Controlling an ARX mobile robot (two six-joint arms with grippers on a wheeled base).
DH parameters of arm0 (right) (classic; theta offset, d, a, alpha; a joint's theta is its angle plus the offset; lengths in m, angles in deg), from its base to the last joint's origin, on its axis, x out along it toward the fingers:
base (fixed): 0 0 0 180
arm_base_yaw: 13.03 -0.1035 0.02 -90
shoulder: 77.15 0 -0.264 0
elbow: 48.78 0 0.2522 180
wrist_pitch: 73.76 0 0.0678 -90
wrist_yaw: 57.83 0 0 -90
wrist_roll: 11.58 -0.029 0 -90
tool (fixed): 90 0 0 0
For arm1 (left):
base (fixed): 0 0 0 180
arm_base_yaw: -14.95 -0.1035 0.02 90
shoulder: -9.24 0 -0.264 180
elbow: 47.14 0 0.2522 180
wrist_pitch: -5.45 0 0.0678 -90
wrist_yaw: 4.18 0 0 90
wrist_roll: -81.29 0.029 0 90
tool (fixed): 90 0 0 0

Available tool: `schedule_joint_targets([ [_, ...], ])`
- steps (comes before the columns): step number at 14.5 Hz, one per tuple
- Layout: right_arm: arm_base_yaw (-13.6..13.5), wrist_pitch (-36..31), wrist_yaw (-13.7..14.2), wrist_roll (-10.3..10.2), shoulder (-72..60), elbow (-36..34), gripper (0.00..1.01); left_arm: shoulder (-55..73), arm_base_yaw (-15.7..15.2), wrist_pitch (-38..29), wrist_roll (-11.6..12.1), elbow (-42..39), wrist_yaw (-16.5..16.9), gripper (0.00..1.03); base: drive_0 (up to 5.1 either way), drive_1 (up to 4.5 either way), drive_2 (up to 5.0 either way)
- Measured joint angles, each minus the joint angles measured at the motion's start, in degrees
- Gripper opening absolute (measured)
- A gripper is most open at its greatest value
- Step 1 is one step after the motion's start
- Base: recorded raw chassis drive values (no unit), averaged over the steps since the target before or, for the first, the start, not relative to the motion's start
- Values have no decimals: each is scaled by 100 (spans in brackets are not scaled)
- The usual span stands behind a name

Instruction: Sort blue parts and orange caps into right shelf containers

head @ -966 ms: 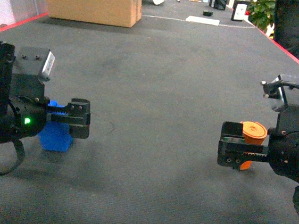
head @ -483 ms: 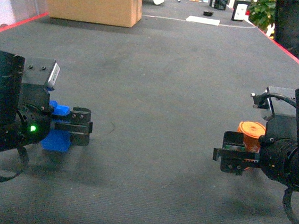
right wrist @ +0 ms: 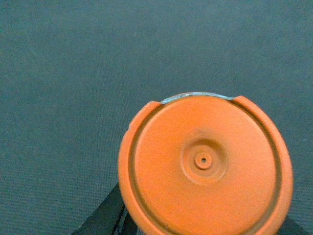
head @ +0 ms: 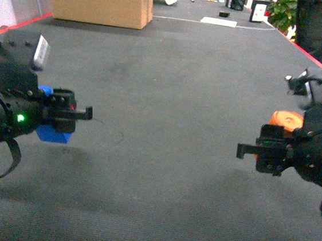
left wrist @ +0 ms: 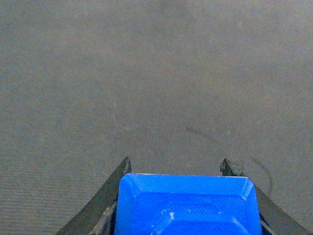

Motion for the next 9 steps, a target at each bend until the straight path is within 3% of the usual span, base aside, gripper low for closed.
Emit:
schedule_joint_targets([
  [3,118,-463,713,243,1714,-876,42,-1646,90,-852,98,-1025,-568,44,0,0,0],
  [5,168,20,1075,553,3628,-1606,42,-3491,297,-1237,590,-2118,-1438,44,0,0,0],
  [6,138,531,1217,704,4859,-1799,42,-4642,551,-876,887,-2555,-1856,44,0,0,0],
  [9,-50,1226,1589,876,6618,-1974,42,-6500,1180,7,1228,-2717,-2492,44,0,0,0],
])
